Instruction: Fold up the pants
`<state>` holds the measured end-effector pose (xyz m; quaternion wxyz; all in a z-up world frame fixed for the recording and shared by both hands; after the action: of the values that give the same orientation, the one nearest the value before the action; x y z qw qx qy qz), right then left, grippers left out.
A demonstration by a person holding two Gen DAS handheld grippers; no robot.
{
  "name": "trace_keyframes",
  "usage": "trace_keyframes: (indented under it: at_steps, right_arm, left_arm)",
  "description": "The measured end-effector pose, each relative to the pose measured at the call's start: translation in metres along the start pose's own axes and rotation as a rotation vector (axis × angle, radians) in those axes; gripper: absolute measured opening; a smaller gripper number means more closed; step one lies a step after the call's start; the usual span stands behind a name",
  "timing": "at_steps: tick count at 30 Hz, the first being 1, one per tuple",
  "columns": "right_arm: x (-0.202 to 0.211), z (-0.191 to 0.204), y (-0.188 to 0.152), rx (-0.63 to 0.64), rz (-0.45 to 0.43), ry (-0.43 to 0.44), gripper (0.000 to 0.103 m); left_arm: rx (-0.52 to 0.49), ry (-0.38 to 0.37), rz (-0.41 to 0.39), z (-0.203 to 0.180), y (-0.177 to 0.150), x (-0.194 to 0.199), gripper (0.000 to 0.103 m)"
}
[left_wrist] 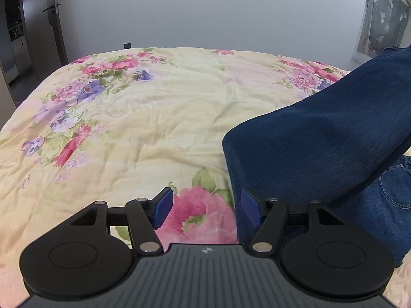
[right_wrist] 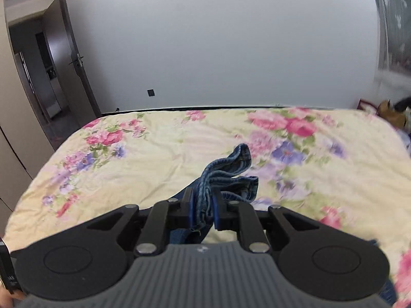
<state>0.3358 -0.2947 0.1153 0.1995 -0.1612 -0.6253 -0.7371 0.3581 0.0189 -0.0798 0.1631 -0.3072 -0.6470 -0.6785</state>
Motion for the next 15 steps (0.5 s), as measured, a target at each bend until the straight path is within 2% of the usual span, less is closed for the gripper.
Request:
trace_keyframes:
  at_steps: [4,8,10,13,15]
  right_arm:
    - [0.021,-0.072,0.011,0.076,-0.031,-0.117,0.009]
    - [0.036,-0.16,-0.013,0.082,0.006,-0.195,0.009]
    - [0.033,-0.205,-0.044,0.091,0.051,-0.252,0.009]
    - [0.012,-0.285,-0.126,-0.033,0.192,-0.343,0.009]
    - [-0.002,-0.323,-0.181,-0.102,0.29,-0.396,0.009]
  left_arm:
    - [-0.02,-0.034,0.016,-0.029,-0.003,-0.016,0.07]
    - [-0.057,-0.062,0.039,-0.06,-0.009,-0.036,0.069]
    - [-0.077,-0.072,0.056,-0.074,-0.015,-0.046,0.069]
    - [-0.107,-0.078,0.089,-0.093,-0.024,-0.061,0.068]
    - [-0.116,-0.085,0.109,-0.103,-0.028,-0.069,0.068]
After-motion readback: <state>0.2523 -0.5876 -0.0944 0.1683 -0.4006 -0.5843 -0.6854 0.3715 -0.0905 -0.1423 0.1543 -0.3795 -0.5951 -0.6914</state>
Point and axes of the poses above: each gripper's, at about its wrist camera, not at the fingertips, and x roughly against the way its jaws point, z to its left, y to its top, the point moved 7 cm from there along -x, roughly the way its jaws point, and after that the axes turned 9 degrees about -z, right-handed, at the moved point
